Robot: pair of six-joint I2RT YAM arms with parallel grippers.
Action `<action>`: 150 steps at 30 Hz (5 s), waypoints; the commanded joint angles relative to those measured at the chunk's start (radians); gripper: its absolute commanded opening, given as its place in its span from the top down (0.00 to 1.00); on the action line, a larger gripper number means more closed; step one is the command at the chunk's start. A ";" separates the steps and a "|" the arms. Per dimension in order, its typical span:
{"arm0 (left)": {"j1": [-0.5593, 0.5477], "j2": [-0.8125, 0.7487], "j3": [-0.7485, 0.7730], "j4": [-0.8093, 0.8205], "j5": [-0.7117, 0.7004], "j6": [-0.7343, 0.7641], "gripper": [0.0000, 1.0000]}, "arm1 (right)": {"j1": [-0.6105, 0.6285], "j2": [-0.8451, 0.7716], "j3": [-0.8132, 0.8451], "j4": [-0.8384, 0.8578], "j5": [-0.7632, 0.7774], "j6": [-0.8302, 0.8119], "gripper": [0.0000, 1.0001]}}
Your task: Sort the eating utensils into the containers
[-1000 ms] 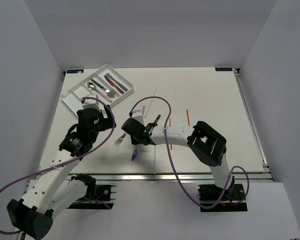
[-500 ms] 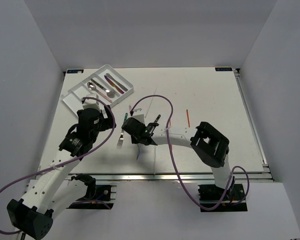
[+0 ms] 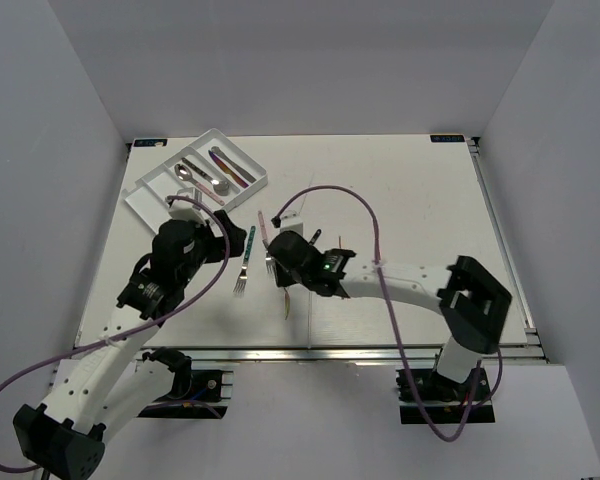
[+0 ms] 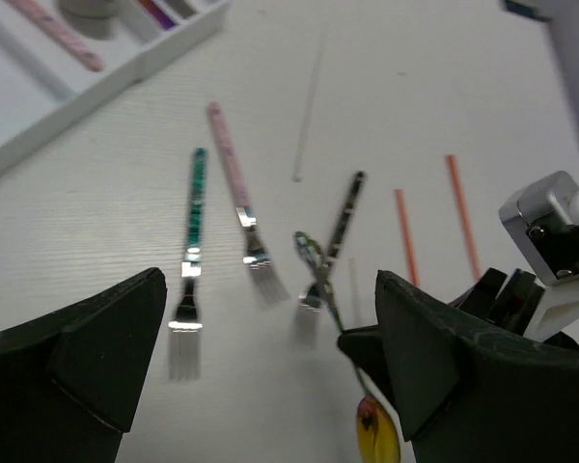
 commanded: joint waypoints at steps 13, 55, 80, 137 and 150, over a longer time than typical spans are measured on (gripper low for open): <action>0.000 0.017 -0.376 1.105 0.678 -0.496 0.02 | -0.234 -0.429 -0.247 0.460 -0.777 -0.100 1.00; 0.431 1.106 0.805 0.360 0.108 -0.133 1.00 | -0.502 -0.661 -0.406 0.199 -0.325 -0.253 0.10; 0.552 1.230 0.842 0.334 0.297 -0.263 0.02 | -0.505 -0.509 -0.301 0.074 -0.244 -0.206 0.11; 0.068 0.955 0.285 0.040 0.040 -0.034 0.39 | -0.508 -0.325 -0.311 0.012 -0.230 -0.229 0.11; 0.062 0.963 0.261 -0.017 -0.026 -0.051 1.00 | -0.510 -0.301 -0.317 0.030 -0.236 -0.237 0.11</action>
